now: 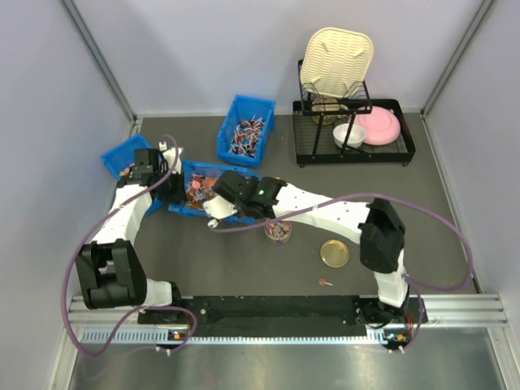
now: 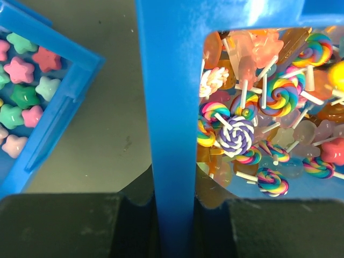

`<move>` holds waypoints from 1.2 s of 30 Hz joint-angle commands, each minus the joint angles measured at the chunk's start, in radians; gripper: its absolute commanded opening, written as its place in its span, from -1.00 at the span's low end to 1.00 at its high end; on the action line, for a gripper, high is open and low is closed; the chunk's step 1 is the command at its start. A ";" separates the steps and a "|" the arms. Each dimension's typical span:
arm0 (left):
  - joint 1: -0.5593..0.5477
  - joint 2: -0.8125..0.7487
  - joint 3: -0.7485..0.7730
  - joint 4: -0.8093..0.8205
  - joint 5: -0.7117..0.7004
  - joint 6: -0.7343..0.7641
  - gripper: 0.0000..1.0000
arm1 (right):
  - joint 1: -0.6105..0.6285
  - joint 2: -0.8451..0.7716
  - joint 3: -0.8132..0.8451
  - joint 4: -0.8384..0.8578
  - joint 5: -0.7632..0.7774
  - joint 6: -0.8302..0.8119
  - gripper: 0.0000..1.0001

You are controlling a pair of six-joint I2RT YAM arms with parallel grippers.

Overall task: Pack the candies
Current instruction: Scoop the fake candies from the storage box.

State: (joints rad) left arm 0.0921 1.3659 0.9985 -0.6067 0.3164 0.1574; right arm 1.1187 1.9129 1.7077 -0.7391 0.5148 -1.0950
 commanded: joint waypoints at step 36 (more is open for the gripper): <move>-0.003 -0.040 0.032 0.120 0.144 -0.062 -1.00 | -0.034 0.248 0.188 -0.148 -0.573 0.167 -1.00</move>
State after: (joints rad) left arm 0.0853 1.3830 0.9733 -0.6727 0.2745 0.2039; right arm 1.0634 2.0552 1.8194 -0.8364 0.0757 -1.0306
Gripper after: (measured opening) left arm 0.191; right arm 0.280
